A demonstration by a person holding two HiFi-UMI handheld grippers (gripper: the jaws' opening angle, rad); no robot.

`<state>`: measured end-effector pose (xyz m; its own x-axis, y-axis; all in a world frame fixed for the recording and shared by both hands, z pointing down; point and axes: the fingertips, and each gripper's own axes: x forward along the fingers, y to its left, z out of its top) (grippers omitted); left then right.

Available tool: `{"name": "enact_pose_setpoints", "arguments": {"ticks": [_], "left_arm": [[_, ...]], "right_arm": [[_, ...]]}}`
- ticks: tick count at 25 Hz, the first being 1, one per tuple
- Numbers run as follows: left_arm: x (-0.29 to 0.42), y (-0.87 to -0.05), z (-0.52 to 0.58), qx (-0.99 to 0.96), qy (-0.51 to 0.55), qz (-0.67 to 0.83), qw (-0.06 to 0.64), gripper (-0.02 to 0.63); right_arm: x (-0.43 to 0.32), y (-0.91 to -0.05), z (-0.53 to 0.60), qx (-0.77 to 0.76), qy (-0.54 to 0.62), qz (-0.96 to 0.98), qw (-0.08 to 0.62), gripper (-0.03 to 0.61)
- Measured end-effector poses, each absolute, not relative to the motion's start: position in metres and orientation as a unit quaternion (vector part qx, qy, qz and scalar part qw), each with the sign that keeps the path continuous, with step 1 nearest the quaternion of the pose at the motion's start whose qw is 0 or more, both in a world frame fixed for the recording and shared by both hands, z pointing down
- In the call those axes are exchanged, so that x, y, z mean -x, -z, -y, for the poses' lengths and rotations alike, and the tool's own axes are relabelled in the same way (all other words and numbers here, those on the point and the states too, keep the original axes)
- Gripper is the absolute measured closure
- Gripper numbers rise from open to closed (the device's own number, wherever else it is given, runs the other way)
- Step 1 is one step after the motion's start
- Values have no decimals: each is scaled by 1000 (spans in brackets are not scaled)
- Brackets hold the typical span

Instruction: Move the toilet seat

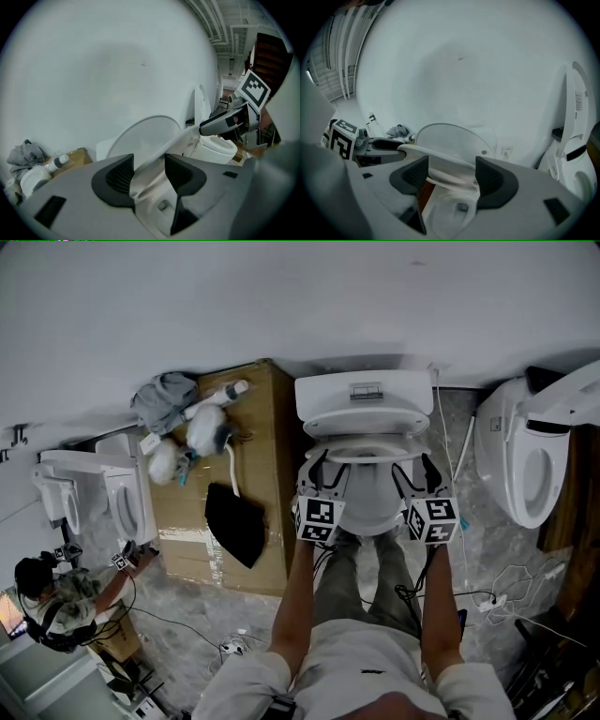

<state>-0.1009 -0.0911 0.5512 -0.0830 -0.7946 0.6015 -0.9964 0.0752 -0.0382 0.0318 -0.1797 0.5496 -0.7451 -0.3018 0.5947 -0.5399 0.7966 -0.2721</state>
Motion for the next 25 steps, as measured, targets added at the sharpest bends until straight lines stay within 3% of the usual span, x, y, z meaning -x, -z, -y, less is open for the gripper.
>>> {"name": "enact_pose_setpoints", "arguments": {"ticks": [11,17,25], "left_arm": [[111,-549,105,-635,-230,706,214,405],[116,-548,111,-627,-233,713,208,403],[125,-546,122,-621,-235,720,202,402]], "right_arm": [[-21,-551,192,-235,-223,908,267,249],[-21,-551,204,-255,-225,903,264,320],[-12,-550,215,-256,-223,905,257,322]]}}
